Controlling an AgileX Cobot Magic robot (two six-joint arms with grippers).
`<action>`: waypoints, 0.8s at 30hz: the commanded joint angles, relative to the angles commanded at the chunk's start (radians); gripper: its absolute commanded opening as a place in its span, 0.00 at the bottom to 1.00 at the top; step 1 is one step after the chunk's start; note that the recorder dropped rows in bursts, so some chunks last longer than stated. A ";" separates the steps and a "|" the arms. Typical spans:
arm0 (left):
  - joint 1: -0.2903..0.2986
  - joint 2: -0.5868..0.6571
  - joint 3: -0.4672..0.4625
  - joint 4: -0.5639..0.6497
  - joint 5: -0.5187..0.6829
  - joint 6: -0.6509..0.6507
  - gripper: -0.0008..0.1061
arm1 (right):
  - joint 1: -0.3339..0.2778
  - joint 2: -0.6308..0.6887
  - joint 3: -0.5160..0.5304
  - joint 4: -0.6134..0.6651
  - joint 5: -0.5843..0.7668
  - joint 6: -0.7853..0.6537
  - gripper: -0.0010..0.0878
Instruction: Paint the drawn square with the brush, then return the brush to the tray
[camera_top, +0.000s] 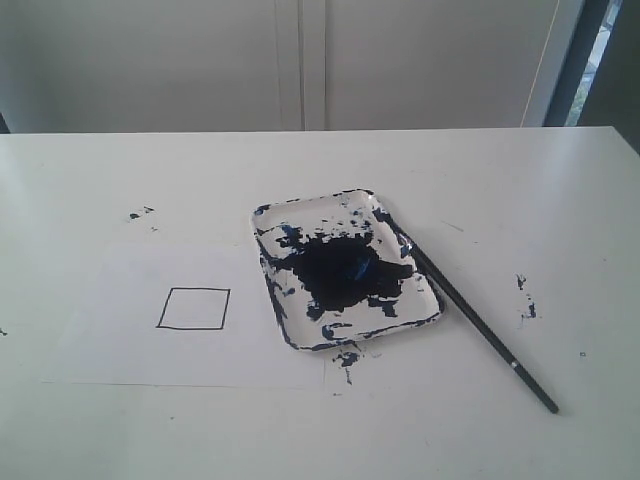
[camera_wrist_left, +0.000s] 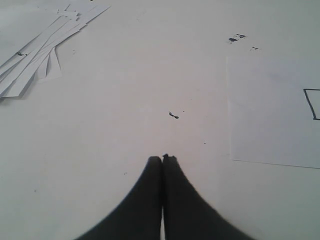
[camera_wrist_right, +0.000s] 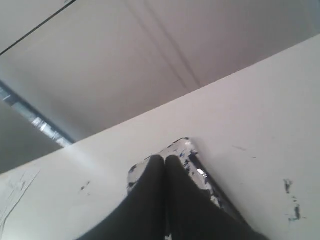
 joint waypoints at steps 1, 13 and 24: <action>0.000 0.000 0.000 0.000 0.000 0.000 0.01 | 0.000 0.029 -0.013 0.000 0.017 -0.010 0.01; 0.000 0.000 0.000 0.000 0.000 0.000 0.01 | 0.019 0.300 -0.036 -0.089 0.102 -0.085 0.01; 0.000 0.000 0.000 0.000 0.000 0.000 0.01 | 0.181 0.470 -0.054 -0.435 -0.094 0.124 0.01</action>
